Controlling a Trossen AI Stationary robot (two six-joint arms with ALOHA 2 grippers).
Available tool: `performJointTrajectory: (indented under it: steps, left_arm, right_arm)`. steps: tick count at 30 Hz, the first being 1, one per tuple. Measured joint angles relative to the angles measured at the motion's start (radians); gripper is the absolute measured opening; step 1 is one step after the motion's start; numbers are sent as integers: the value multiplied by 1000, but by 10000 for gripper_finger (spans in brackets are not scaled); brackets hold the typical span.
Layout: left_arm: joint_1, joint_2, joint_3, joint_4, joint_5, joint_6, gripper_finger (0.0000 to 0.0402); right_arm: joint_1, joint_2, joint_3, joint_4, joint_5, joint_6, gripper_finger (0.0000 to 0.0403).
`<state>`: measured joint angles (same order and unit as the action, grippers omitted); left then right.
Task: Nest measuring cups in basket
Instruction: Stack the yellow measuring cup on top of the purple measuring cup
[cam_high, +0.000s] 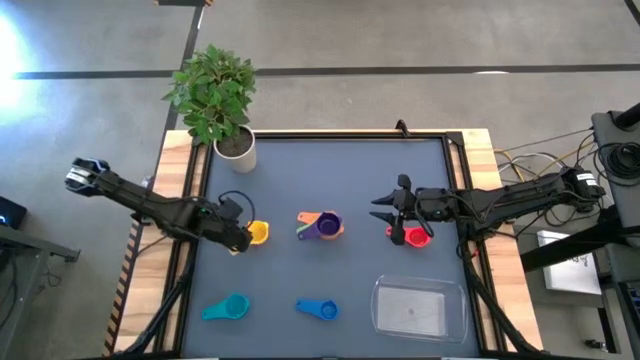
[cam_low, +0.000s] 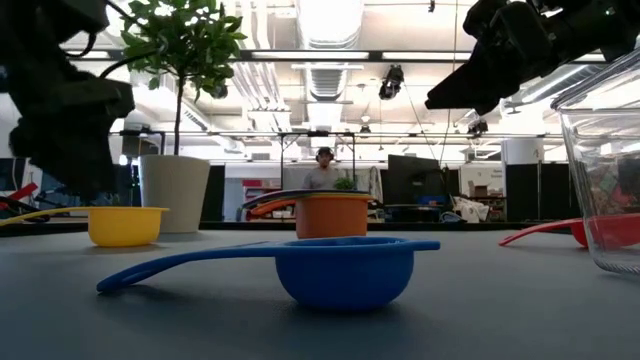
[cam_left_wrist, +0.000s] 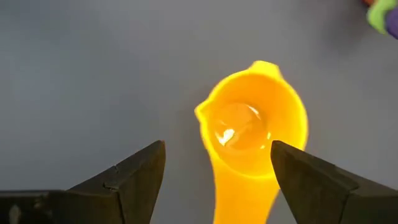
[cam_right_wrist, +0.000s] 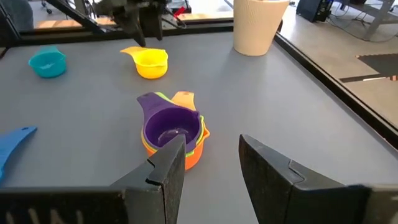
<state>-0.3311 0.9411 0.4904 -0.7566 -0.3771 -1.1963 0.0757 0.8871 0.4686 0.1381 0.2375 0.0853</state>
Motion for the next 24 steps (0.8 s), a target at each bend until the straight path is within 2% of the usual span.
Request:
performJointTrajectory:
  steps: [5, 16, 20, 24]
  left_arm:
    - [19, -7, -42, 4, 1, -77, 274]
    - [57, 92, -44, 40, 8, -72, 264]
    - [69, 143, -39, 38, 28, -69, 230]
    - [70, 177, -13, 41, 29, 0, 160]
  right_arm:
    - [0, 0, 0, 9, 0, 0, 139]
    - [-1, 0, 0, 13, 2, -7, 139]
    - [-1, 0, 0, 13, 2, -8, 139]
    - [-1, 0, 0, 14, 2, -10, 139]
